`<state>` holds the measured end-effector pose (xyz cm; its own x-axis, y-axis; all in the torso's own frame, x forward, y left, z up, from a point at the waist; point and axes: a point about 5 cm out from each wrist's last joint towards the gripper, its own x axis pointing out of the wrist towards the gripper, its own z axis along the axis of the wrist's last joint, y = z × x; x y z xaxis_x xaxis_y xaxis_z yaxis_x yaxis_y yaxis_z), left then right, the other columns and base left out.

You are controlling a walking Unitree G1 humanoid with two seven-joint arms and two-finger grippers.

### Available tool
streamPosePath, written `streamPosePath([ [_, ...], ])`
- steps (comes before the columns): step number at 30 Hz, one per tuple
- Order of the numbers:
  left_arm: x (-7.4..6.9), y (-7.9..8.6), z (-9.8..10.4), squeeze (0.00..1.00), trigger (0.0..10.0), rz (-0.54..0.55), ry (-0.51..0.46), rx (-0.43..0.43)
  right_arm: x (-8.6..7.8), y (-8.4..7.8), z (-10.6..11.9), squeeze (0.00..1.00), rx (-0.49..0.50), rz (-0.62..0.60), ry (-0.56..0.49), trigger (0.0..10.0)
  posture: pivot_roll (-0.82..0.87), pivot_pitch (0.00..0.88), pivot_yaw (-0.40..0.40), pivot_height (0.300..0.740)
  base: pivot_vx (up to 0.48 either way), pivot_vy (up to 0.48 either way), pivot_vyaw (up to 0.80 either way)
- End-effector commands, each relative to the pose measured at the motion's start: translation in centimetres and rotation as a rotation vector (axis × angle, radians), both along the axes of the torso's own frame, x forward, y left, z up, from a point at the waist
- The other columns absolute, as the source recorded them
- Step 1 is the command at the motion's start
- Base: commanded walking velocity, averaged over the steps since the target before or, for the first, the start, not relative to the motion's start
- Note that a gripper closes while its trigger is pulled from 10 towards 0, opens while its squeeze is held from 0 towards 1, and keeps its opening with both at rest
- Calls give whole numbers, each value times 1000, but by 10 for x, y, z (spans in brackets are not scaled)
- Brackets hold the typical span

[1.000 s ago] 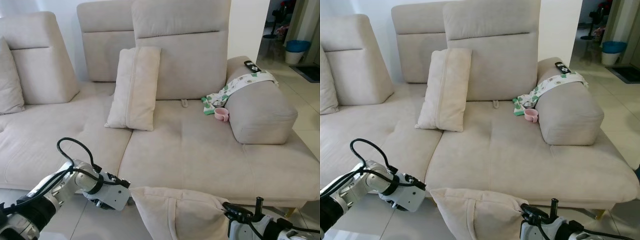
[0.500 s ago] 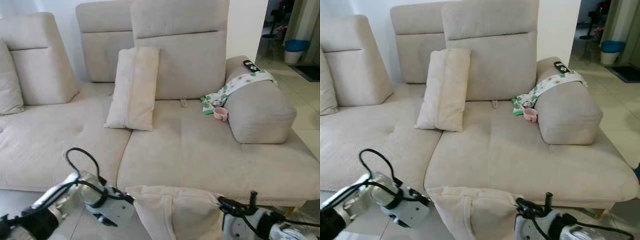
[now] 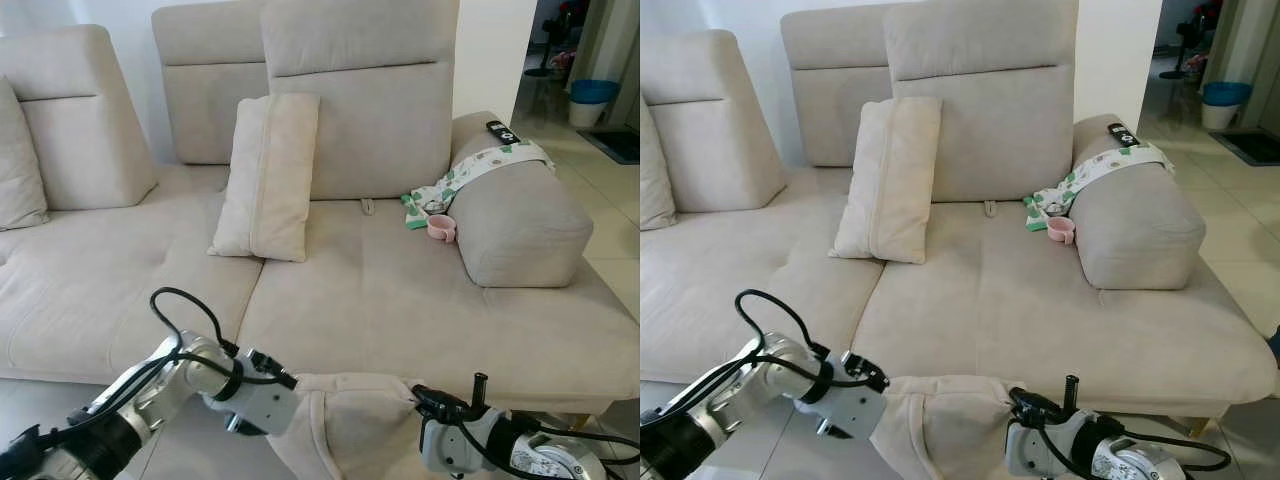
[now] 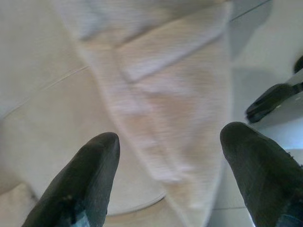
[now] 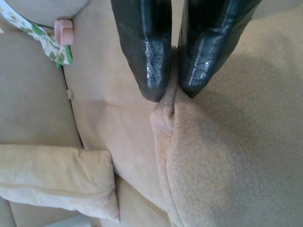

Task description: Move the pillow to the sofa from floor

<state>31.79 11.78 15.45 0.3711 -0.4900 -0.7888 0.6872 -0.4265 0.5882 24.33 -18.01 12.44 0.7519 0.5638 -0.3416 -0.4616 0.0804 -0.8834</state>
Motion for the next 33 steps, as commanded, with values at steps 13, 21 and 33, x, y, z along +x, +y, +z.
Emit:
streamPosePath([
  [13, 15, 5, -16, 0, 10000, 123, -44, 105, -14, 21, 5, 0, 12, 74, -38, 0, -38, 34, 121, 519, 0, 0, 0],
  [21, 22, 10, -20, 0, 10000, 191, -73, 116, -26, 23, -1, 0, 5, 87, -34, 0, -36, 32, 122, 519, 0, 0, 0],
  [33, 26, 32, -14, 0, 10000, 193, -75, 266, -43, 15, -7, 0, -3, 47, -29, 0, -54, 28, 133, 519, 0, 0, 0],
])
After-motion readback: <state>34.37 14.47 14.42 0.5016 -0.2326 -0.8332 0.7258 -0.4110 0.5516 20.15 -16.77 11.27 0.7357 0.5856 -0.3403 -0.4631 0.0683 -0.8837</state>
